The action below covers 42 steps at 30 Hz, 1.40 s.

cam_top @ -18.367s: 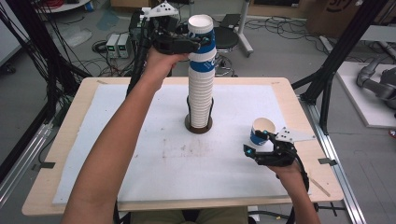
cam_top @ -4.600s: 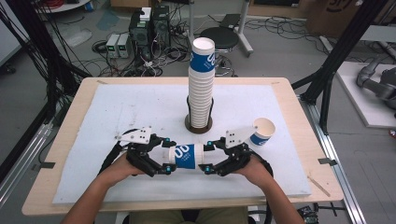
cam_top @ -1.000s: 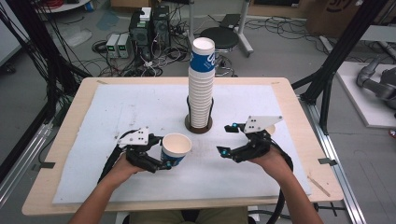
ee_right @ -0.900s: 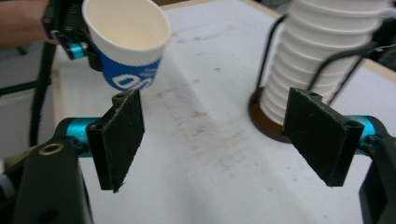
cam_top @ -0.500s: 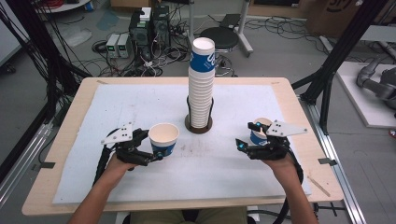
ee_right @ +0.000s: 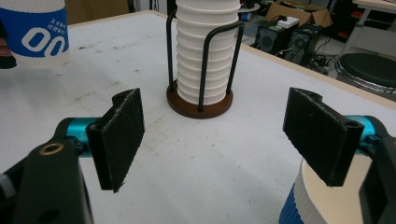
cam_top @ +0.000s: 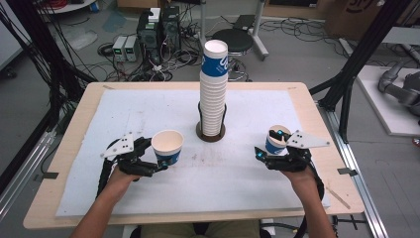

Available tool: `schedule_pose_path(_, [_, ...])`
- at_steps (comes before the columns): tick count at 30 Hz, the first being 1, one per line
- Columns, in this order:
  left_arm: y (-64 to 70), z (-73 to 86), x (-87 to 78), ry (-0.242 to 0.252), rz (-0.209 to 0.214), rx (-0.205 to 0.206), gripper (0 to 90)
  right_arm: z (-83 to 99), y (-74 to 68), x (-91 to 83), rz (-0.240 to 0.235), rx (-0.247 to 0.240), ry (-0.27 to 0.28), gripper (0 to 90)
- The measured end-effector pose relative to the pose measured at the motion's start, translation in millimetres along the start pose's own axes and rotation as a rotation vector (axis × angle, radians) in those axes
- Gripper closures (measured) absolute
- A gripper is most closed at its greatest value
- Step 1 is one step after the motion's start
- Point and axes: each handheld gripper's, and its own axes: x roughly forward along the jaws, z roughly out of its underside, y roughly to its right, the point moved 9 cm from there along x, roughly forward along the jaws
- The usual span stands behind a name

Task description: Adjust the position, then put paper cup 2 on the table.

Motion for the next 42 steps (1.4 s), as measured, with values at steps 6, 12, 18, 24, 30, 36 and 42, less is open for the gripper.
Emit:
schedule_pose_path(6, [0.3, -1.8, -1.6, 0.011, -0.009, 0.005, 26.6, 2.2, 0.0, -1.3, 0.000, 0.003, 0.002, 21.2])
schedule_pose_path(12, [-1.6, -2.1, -1.9, 0.019, -0.016, 0.000, 26.5, -1.0, -0.4, -2.8, -0.004, 0.010, 0.016, 21.2])
schedule_pose_path(18, [-2.6, -4.0, -4.1, 0.033, -0.022, 0.003, 26.5, 0.2, -1.1, -2.4, -0.011, 0.016, 0.013, 21.2])
schedule_pose_path(24, [-7.1, -3.7, -5.8, 0.041, -0.029, -0.002, 26.5, 1.0, -2.2, -1.6, -0.012, 0.015, 0.008, 21.2])
schedule_pose_path(30, [-16.9, -4.3, -9.3, 0.055, -0.068, -0.012, 26.5, 0.6, -4.8, -1.7, -0.017, 0.013, 0.010, 21.2])
schedule_pose_path(36, [-32.8, -4.0, -14.5, 0.068, -0.124, -0.027, 26.5, -0.3, -8.4, -1.2, -0.026, 0.001, 0.011, 21.2])
schedule_pose_path(42, [-45.9, 4.3, -17.0, 0.035, -0.169, -0.039, 26.5, 0.0, -11.5, 0.0, -0.040, -0.006, 0.007, 21.2])
